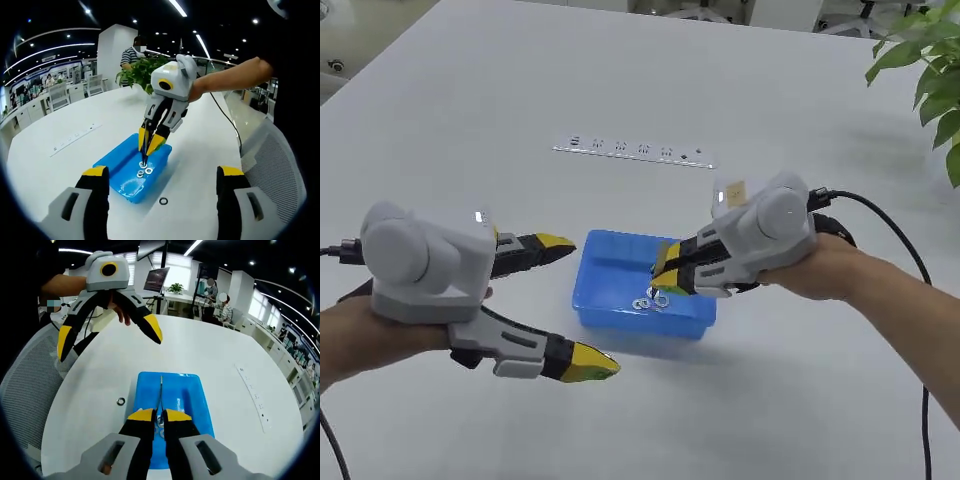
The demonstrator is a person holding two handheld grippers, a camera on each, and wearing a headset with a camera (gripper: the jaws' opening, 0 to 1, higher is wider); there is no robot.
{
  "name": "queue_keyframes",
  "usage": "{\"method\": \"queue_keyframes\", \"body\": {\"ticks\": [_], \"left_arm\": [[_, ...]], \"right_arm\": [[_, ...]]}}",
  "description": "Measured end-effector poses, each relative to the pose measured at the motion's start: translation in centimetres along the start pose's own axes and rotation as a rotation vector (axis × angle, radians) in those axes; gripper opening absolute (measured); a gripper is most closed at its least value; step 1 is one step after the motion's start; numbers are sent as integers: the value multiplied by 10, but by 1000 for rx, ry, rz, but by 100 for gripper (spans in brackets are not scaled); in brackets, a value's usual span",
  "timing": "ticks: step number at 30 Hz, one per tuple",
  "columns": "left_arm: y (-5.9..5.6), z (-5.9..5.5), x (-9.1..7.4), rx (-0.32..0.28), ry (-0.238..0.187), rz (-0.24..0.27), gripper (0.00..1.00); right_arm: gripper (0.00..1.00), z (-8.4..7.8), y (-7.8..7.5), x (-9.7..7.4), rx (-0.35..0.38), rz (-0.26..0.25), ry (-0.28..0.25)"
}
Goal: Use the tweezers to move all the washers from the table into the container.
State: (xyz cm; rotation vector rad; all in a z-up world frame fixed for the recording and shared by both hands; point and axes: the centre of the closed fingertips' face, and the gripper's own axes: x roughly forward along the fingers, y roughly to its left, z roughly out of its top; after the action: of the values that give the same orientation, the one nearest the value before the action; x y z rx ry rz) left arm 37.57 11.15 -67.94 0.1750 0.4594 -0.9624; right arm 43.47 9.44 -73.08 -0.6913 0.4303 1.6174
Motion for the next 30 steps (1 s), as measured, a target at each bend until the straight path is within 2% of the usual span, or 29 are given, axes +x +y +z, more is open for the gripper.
{"method": "queue_keyframes", "body": {"ticks": [8,15,22,30], "left_arm": [[7,3,8,16,7,-20,89],[13,9,17,40,15,-46,78],[21,18,29,75,21,-71,56],[20,22,44,107,34,-109,36]], "right_arm": [[7,-12,-5,8,10,-5,7],[8,-17,-5,11,9,2,16],[8,-18,-4,11,3,5,17],[8,-17,-3,11,-7,8,22]]}}
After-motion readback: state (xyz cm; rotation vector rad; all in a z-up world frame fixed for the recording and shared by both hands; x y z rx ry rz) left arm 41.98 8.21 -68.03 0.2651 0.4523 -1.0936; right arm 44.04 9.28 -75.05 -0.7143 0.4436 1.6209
